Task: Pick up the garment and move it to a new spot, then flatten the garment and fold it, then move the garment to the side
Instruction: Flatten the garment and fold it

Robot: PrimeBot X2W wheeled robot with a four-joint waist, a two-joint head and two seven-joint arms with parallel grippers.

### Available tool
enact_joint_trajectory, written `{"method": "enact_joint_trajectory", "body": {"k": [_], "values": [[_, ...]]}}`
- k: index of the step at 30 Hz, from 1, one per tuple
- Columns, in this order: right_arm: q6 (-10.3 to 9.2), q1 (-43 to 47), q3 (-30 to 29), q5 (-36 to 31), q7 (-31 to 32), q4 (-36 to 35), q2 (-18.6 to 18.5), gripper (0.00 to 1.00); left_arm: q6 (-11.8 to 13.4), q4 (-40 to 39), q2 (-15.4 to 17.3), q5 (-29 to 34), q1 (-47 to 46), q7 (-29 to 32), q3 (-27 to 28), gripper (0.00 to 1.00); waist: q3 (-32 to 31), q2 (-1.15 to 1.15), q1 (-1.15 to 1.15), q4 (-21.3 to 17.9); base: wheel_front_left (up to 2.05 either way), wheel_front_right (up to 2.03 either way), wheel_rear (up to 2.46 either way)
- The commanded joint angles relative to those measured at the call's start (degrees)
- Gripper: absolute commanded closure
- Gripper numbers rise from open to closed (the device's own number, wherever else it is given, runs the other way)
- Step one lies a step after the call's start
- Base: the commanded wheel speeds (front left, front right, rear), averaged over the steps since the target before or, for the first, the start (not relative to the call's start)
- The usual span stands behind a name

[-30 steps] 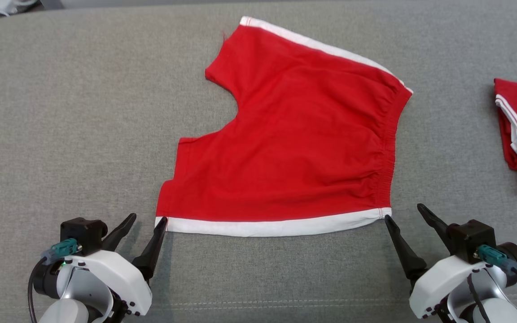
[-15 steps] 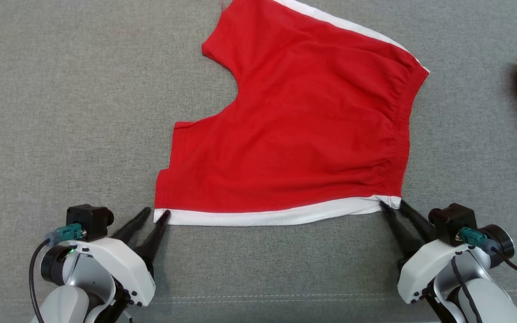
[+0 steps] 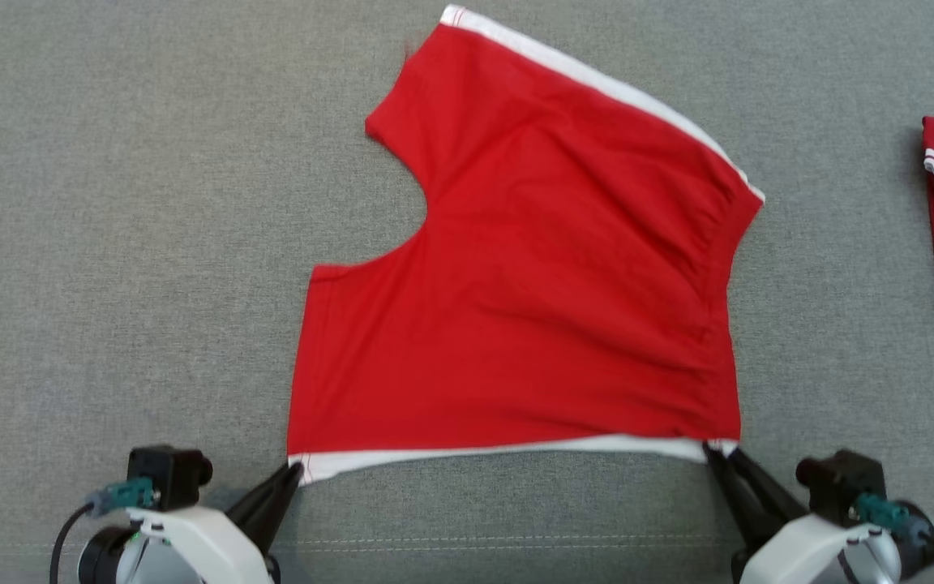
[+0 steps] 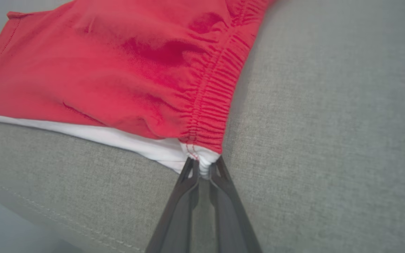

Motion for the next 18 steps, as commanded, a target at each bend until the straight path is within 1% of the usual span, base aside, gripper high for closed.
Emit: {"method": "enact_joint_trajectory", "body": {"k": [1, 3, 4, 7, 9, 13, 16, 18], "values": [[-0.17, 2.8, 0.8, 0.6, 1.4, -2.9, -0.6, 1.00, 1.0, -3.1, 2.2, -0.6, 1.3, 0.9, 2.6, 1.00, -0.4, 0.00, 0.00, 0.1, 0.00, 0.00, 0.00], [-0.17, 5.7, 0.5, 0.6, 2.9, -6.1, -0.8, 1.00, 2.3, -6.2, 3.0, -1.2, 4.1, 1.7, 3.4, 1.00, -0.6, 0.00, 0.00, 0.1, 0.00, 0.00, 0.00], [-0.17, 5.7, 0.5, 0.6, 2.9, -6.1, -0.8, 1.00, 2.3, -6.2, 3.0, -1.2, 4.1, 1.7, 3.4, 1.00, -0.6, 0.00, 0.00, 0.1, 0.00, 0.00, 0.00], [-0.17, 9.5, 0.3, 1.5, 6.0, -11.0, -0.8, 1.00, 3.8, -11.5, 4.4, -2.1, 7.3, 2.9, 5.0, 1.00, -0.7, 0.00, 0.00, -0.1, 0.00, 0.00, 0.00], [-0.17, 11.0, 0.3, 2.5, 8.2, -14.0, -1.2, 1.00, 4.2, -15.1, 5.4, -2.7, 8.0, 3.4, 6.1, 1.00, -0.5, 0.00, 0.00, -0.3, 0.00, 0.00, 0.00], [-0.17, 11.0, -1.3, 7.3, 12.8, -19.1, -1.0, 1.00, 2.9, -20.6, 8.3, -4.2, 5.2, 5.5, 8.0, 1.00, -0.2, 0.00, 0.00, -1.3, 0.00, 0.00, 0.00], [-0.17, 8.6, -2.4, 13.9, 16.1, -21.8, -0.6, 1.00, 1.2, -22.8, 10.5, -5.1, -0.8, 7.9, 8.8, 1.00, 0.1, 0.00, 0.00, -2.1, 0.00, 0.00, 0.00], [-0.17, 5.9, -3.0, 17.1, 17.7, -22.9, -0.8, 1.00, 0.0, -23.0, 11.7, -5.7, -6.2, 9.8, 8.8, 1.00, 0.5, 0.00, 0.00, -2.8, 0.00, 0.00, 0.00]]}}
